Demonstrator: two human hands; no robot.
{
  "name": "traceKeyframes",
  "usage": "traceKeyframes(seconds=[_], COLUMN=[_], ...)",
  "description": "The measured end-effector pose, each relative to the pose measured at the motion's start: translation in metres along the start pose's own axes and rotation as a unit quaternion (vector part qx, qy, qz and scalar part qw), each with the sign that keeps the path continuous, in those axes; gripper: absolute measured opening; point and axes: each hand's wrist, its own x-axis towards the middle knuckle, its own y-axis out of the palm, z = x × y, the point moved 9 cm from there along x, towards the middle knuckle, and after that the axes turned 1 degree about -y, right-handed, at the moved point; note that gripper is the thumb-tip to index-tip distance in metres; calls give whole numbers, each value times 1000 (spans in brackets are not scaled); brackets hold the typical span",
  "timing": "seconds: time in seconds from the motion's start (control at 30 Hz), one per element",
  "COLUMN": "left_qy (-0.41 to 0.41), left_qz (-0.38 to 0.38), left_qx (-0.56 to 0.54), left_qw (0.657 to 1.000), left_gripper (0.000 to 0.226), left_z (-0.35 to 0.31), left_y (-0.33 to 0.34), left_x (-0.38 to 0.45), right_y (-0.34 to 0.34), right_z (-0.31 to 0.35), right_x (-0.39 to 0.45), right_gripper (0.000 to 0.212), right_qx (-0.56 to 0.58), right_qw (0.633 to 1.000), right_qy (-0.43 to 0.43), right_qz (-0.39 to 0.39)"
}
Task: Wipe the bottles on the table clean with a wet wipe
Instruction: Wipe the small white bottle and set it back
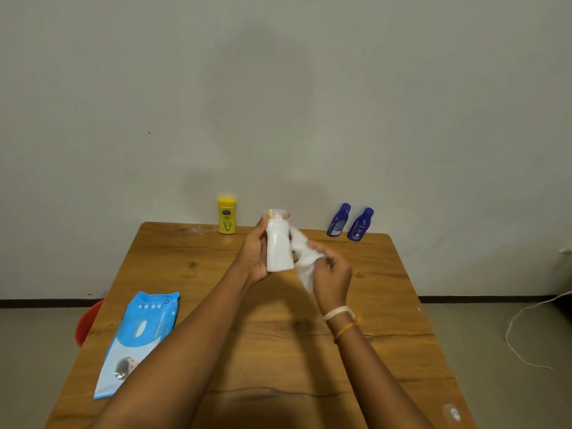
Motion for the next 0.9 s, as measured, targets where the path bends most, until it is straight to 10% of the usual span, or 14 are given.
traceKeyframes(seconds=[0.17, 0.37, 0.9], left_qy=[9, 17, 11], left_qz=[46, 18, 0], left_qx=[111, 156, 132], left_qw=[993, 987, 991], left_gripper=[77, 30, 29], left_z=[-5, -7, -4], left_y=[16, 16, 12], left_x=[-6, -12, -19], right_y=[4, 59, 55], right_z=[53, 69, 66], right_x=[44, 21, 12], right_gripper=[34, 43, 44], right_qx=[75, -117, -154], right_qw=[996, 940, 937], right_qy=[-37, -202, -234], right_qz=[-6, 248, 207])
